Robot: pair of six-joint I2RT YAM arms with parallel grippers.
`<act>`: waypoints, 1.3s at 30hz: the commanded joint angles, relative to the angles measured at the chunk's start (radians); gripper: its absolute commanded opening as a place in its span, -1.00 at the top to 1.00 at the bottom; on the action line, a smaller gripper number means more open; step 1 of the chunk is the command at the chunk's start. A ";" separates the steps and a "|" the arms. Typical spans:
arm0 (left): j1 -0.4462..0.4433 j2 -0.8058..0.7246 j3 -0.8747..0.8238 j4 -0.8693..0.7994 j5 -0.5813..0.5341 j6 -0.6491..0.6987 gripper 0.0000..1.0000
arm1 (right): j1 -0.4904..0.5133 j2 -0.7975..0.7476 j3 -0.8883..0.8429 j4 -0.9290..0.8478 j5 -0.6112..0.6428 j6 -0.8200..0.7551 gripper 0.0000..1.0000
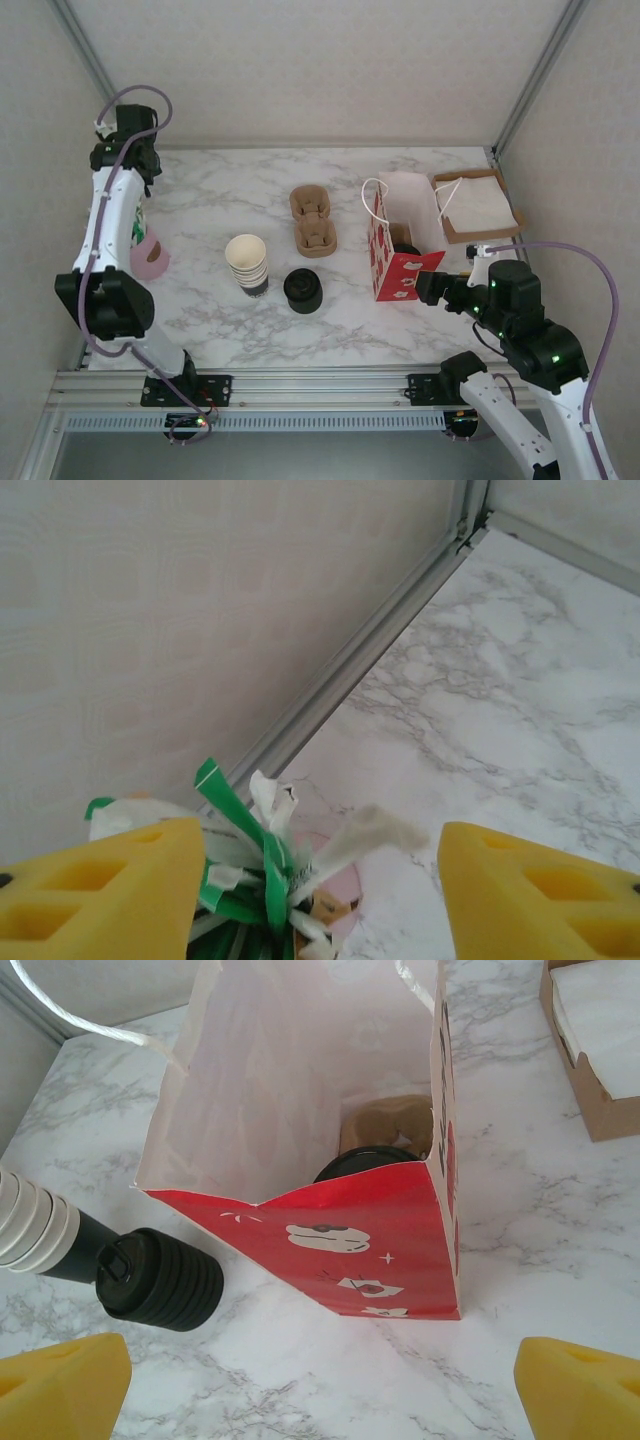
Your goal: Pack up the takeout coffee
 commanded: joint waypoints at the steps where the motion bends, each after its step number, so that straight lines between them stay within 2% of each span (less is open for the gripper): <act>1: 0.014 0.044 0.028 -0.006 0.011 0.044 -0.18 | -0.006 0.012 -0.003 0.017 0.005 -0.004 -0.98; 6: 0.023 0.088 0.027 0.010 0.011 0.061 -0.13 | -0.005 0.027 -0.004 0.020 0.001 -0.002 -0.98; 10: 0.032 0.109 0.040 0.008 0.007 0.067 -0.01 | -0.005 0.026 -0.004 0.020 0.003 -0.002 -0.98; 17: 0.032 0.104 0.043 0.009 -0.019 0.074 0.44 | -0.006 0.031 -0.006 0.022 0.001 -0.001 -0.98; 23: 0.032 0.073 0.045 0.008 -0.037 0.080 0.68 | -0.005 0.038 -0.004 0.021 -0.003 -0.002 -0.98; 31: 0.032 0.033 0.043 0.007 -0.047 0.082 0.80 | -0.006 0.043 -0.004 0.023 -0.006 0.003 -0.98; 39: 0.030 0.009 0.059 -0.002 -0.073 0.078 0.82 | -0.006 0.049 -0.001 0.022 -0.008 0.002 -0.98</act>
